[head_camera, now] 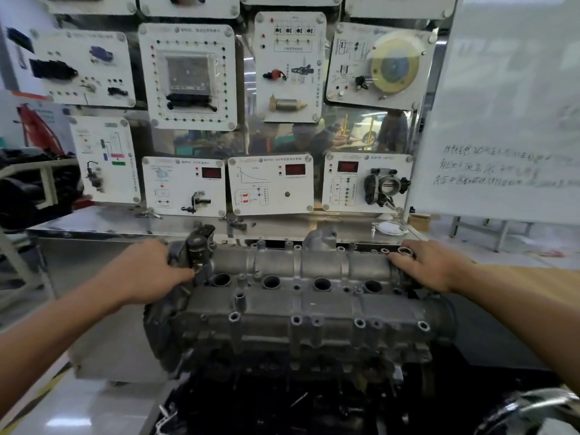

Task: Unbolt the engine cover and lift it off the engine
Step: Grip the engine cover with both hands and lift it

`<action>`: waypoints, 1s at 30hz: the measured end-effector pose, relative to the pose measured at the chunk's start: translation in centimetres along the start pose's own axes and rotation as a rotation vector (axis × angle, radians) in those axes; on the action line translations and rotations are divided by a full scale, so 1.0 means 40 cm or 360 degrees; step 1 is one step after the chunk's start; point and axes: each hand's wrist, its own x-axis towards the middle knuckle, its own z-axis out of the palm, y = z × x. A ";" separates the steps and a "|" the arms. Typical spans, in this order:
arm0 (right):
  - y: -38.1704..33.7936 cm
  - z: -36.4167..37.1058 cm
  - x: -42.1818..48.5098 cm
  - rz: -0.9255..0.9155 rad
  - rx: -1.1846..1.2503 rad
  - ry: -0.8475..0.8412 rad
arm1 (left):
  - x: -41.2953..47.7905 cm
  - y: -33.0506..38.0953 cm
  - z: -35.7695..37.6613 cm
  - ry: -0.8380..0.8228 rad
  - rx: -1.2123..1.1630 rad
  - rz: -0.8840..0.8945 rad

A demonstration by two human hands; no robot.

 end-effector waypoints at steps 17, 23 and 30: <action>0.099 -0.331 -0.004 0.0116 0.0070 0.0254 | 0.129 0.192 -0.189 0.0170 -0.0492 0.0025; 0.345 -0.365 -0.173 0.0464 0.0053 0.0286 | 0.233 0.490 -0.100 0.0035 -0.0369 0.0383; 0.685 -0.307 -0.473 0.1092 0.0046 0.0346 | 0.318 1.010 0.121 -0.0178 -0.0403 0.0992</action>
